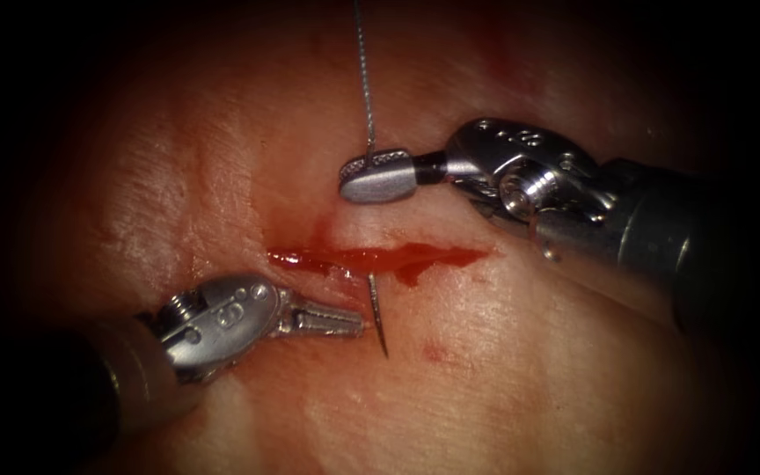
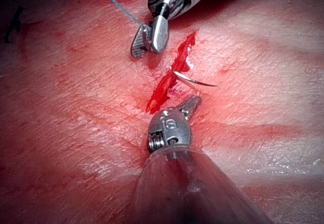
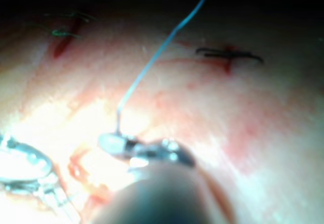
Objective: Wound Closure
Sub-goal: Pass the needle through the top of the incision.
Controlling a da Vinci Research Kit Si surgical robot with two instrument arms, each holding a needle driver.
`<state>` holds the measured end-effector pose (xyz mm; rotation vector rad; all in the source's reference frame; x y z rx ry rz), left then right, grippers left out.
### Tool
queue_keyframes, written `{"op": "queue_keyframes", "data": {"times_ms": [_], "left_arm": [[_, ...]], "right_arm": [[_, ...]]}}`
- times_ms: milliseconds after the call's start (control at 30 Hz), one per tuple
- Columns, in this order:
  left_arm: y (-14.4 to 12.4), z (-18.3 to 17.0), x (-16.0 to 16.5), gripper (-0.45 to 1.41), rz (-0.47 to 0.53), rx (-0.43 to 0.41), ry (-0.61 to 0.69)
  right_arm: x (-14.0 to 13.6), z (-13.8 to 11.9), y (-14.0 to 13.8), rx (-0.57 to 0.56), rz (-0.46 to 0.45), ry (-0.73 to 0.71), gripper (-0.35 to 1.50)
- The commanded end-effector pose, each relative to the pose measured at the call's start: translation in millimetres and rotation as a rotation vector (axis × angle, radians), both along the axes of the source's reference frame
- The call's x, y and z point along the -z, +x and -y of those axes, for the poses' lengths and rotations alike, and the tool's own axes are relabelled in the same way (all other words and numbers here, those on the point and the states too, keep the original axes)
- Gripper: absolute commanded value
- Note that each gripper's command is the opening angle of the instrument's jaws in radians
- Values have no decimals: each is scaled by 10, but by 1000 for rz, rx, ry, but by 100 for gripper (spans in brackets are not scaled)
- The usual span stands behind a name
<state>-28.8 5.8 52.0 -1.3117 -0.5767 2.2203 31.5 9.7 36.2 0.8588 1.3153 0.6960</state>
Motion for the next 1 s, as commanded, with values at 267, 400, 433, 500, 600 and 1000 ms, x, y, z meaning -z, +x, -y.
{"op": "queue_keyframes", "data": {"times_ms": [267, 400, 433, 500, 600, 1000], "left_arm": [[-4, -4, -7, -45, 2, -1, -2], [-4, -4, -7, -45, 2, -1, -2], [-4, -3, -7, -45, 2, -1, -3], [-4, -3, -7, -45, 2, -1, -3], [-4, -3, -7, -45, 2, -1, -3], [-3, -3, -7, -45, 2, -1, -2]], "right_arm": [[-1, -60, -2, -152, 163, -341, 145], [6, -56, -3, -105, 137, -356, 115], [8, -55, -3, -95, 139, -360, 110], [14, -52, -2, -78, 141, -380, 98], [16, -50, -3, -40, 99, -397, 2], [-8, -29, -5, 29, 75, -186, -35]]}}
